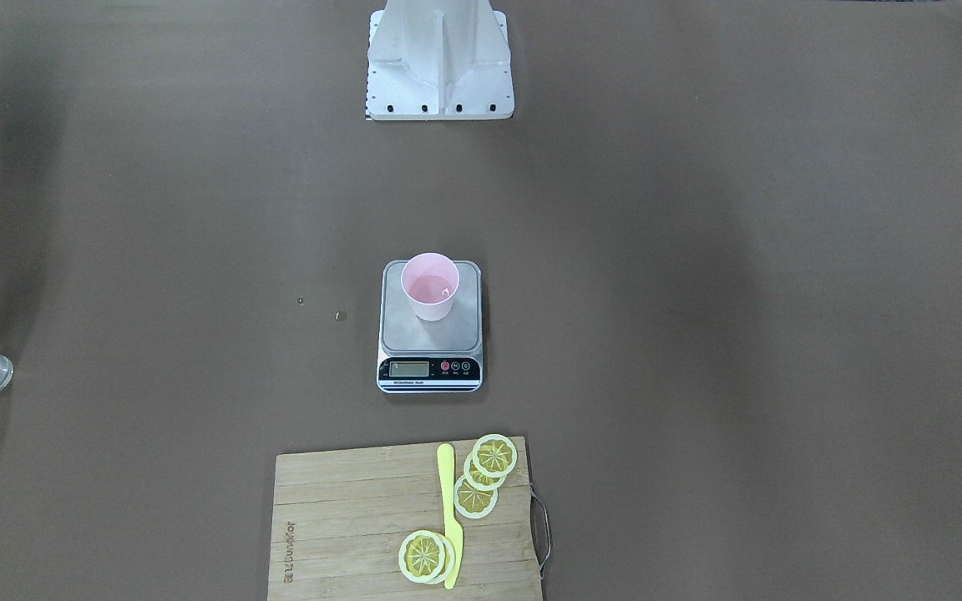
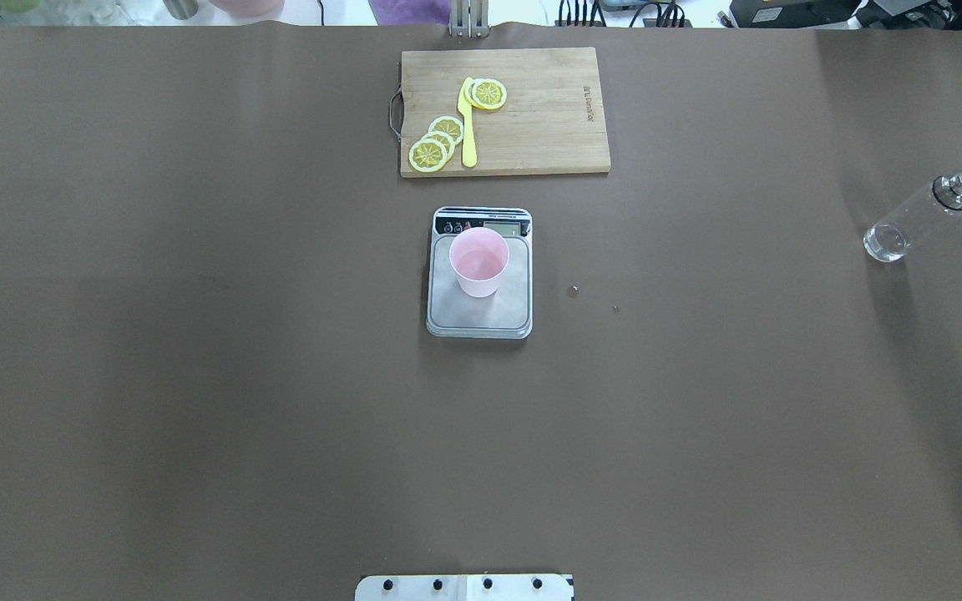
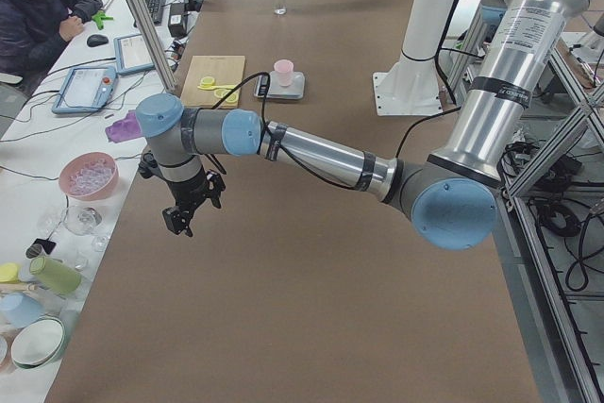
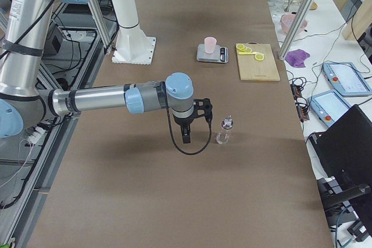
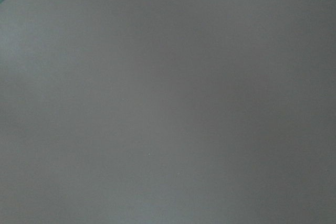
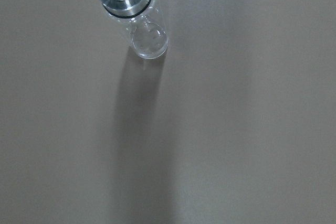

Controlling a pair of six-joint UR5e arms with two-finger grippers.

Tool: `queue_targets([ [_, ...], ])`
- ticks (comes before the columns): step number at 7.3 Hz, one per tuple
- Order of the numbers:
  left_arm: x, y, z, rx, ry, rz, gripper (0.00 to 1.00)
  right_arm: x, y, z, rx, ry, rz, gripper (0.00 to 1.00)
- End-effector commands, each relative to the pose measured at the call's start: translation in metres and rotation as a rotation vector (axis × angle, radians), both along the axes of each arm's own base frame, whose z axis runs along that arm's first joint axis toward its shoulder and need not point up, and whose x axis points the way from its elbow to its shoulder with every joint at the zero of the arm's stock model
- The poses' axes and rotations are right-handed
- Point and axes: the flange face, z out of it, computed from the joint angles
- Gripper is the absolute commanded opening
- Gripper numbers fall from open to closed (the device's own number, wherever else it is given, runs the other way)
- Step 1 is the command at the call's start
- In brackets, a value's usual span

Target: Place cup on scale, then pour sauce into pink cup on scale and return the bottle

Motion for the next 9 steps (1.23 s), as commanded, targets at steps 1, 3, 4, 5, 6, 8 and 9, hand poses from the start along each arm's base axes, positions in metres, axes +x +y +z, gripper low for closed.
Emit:
queue_targets([
  [1, -0.006, 0.003, 0.006, -0.008, 0.009, -0.007, 0.98, -0.031, 0.013, -0.005, -0.015, -0.038, 0.063, 1.0],
  [3, -0.006, 0.005, 0.01, -0.014, 0.009, -0.007, 0.98, -0.053, 0.01, -0.005, -0.001, 0.019, 0.099, 1.0],
  [4, -0.005, 0.009, 0.017, -0.025, 0.009, -0.005, 0.98, -0.055, 0.007, 0.003, 0.028, 0.05, 0.111, 0.99],
  [5, -0.005, 0.015, 0.029, -0.045, 0.009, -0.008, 0.98, -0.056, 0.005, 0.023, 0.074, 0.048, 0.117, 0.99],
  [6, -0.005, 0.016, 0.031, -0.049, 0.009, -0.007, 0.98, -0.055, 0.005, 0.053, 0.122, 0.044, 0.127, 0.99],
  [8, -0.002, 0.017, 0.029, -0.043, 0.024, -0.005, 0.98, -0.073, -0.001, 0.061, 0.137, 0.043, 0.202, 0.99],
  [9, -0.002, 0.017, 0.028, -0.043, 0.026, -0.006, 0.98, -0.084, -0.002, 0.059, 0.152, 0.043, 0.216, 1.0],
])
